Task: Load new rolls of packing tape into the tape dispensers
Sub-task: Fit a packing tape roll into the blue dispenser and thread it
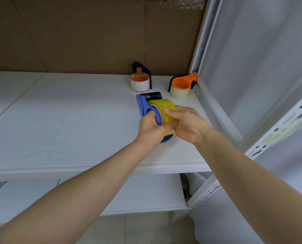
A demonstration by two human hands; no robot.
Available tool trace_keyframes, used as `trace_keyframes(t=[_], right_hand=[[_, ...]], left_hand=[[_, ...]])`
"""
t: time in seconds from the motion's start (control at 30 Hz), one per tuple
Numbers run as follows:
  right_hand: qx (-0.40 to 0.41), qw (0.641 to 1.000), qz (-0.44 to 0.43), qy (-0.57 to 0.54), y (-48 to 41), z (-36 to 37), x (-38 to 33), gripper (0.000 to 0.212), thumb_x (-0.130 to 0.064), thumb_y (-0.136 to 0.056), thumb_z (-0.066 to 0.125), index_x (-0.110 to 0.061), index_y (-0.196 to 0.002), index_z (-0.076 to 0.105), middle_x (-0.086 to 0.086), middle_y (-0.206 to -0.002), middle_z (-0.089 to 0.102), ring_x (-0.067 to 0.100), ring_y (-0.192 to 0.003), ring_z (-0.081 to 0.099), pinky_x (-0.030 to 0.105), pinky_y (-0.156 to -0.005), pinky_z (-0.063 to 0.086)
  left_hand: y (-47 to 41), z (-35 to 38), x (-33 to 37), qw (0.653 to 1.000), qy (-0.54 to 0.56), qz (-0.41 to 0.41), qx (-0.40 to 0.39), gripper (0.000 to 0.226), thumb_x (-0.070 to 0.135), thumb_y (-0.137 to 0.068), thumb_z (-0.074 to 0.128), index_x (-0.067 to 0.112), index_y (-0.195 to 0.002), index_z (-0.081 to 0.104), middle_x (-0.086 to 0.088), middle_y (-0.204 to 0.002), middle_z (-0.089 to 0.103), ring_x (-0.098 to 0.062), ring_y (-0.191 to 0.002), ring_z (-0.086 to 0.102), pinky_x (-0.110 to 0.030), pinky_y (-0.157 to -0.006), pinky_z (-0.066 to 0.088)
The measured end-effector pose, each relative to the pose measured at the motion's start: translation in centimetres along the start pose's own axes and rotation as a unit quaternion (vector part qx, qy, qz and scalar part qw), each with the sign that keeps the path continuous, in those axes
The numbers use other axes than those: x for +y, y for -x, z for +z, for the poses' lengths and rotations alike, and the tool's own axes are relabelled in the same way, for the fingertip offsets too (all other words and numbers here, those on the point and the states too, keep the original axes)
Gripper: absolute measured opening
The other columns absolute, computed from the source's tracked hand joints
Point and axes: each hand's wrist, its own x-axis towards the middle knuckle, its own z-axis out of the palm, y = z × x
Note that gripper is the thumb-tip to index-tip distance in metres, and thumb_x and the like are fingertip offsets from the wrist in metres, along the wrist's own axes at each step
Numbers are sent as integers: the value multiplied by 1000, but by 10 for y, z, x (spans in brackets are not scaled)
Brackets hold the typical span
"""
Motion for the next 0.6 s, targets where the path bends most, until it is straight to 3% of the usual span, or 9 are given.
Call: trace_keyframes(t=[0.1, 0.3, 0.43, 0.6], right_hand=[[-4, 1000, -1, 4, 0, 0, 0, 33, 4, -83, 57, 5, -116, 60, 18, -100, 66, 27, -89, 64, 36, -83, 54], [147, 985, 35, 80, -6, 17, -9, 18, -15, -74, 71, -9, -86, 59, 13, -95, 62, 29, -93, 61, 40, -86, 52], [132, 989, 30, 65, -4, 16, -7, 6, -5, -75, 63, -8, -76, 57, 13, -85, 59, 28, -82, 57, 37, -79, 51], [98, 994, -10, 38, -2, 13, 2, 12, 6, -74, 52, -5, -72, 57, 17, -83, 57, 28, -81, 54, 36, -75, 46]], left_hand=[[1, -2, 0, 1000, 10, -4, -6, 47, -6, -75, 72, 5, -119, 59, -13, -109, 68, -27, -101, 66, -41, -91, 54], [1, 2, -2, 1000, -16, 0, 5, 46, -5, -73, 74, 4, -115, 60, -11, -107, 70, -25, -99, 67, -45, -93, 52], [1, 2, -2, 1000, -19, 3, 7, 44, -7, -73, 73, 3, -114, 60, -11, -105, 70, -25, -97, 68, -42, -91, 54], [2, -1, 0, 1000, 0, 4, 2, 44, -8, -75, 71, 4, -116, 60, -12, -105, 70, -25, -98, 68, -35, -86, 56]])
